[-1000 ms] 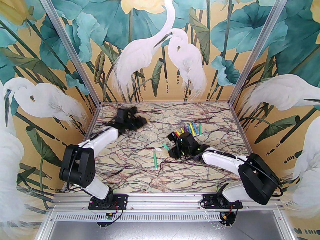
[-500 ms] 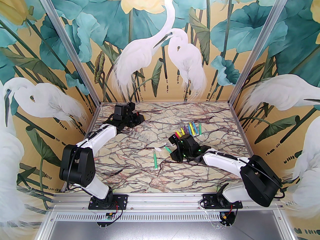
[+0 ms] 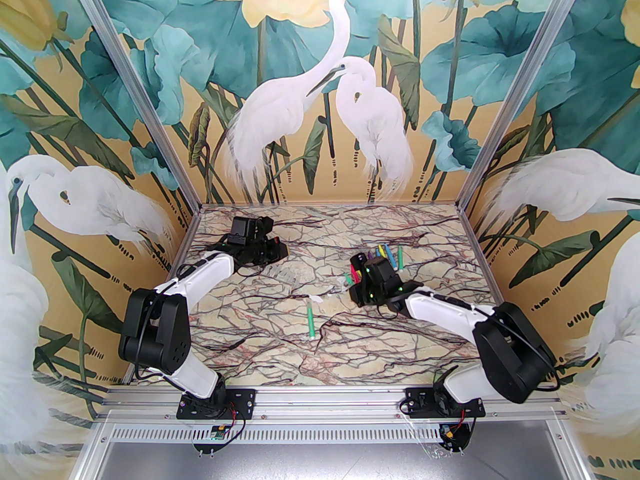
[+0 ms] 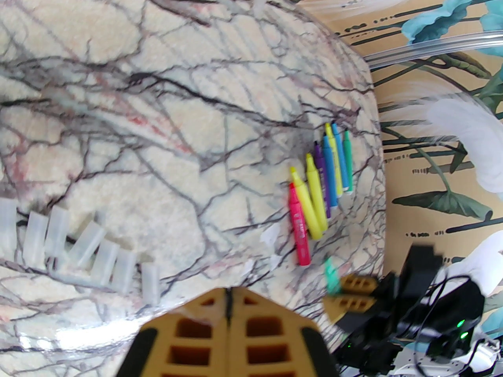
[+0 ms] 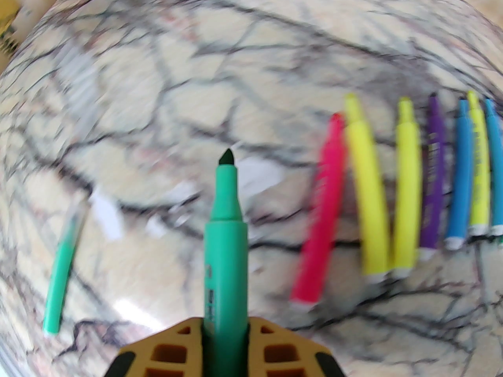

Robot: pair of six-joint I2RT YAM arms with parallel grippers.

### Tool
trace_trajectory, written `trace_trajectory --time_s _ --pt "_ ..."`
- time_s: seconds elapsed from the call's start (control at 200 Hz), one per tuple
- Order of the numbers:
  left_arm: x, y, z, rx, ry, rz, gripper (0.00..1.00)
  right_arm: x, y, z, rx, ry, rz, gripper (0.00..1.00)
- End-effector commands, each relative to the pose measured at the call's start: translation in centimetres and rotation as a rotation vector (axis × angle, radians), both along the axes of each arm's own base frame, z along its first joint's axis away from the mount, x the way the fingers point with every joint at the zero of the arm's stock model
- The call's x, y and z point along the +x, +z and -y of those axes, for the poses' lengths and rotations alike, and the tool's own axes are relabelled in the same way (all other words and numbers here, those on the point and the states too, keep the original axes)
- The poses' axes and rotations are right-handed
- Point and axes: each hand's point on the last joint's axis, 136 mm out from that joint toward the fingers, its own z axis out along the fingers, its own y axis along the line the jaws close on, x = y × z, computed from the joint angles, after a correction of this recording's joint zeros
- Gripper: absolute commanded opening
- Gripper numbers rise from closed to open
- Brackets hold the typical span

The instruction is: Open the pen caps

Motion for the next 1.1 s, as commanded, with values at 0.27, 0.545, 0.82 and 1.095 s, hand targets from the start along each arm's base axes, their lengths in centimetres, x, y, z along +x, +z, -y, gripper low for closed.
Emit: trace_trajectory --time_s 0.27,0.545,0.82,1.095 --pt "-1.6 -3.0 -1.2 0.081 0.002 -0.043 0.18 4.1 -0.5 -0.8 -0.029 -0.140 -0.034 0.02" --pt "-2.6 -3.4 -2.1 0.123 0.021 -0.014 0.39 4.9 -2.9 -1.5 -0.052 -0.157 -0.093 0.05" --pt "-3.3 -3.4 -2.6 0.141 0.024 0.017 0.48 5.3 -4.5 -1.6 -0.093 -0.162 -0.124 0.09" --pt "-3.9 -3.2 -3.0 0.150 0.034 0.042 0.54 5.0 -5.7 -1.1 -0.179 -0.156 -0.142 0.14"
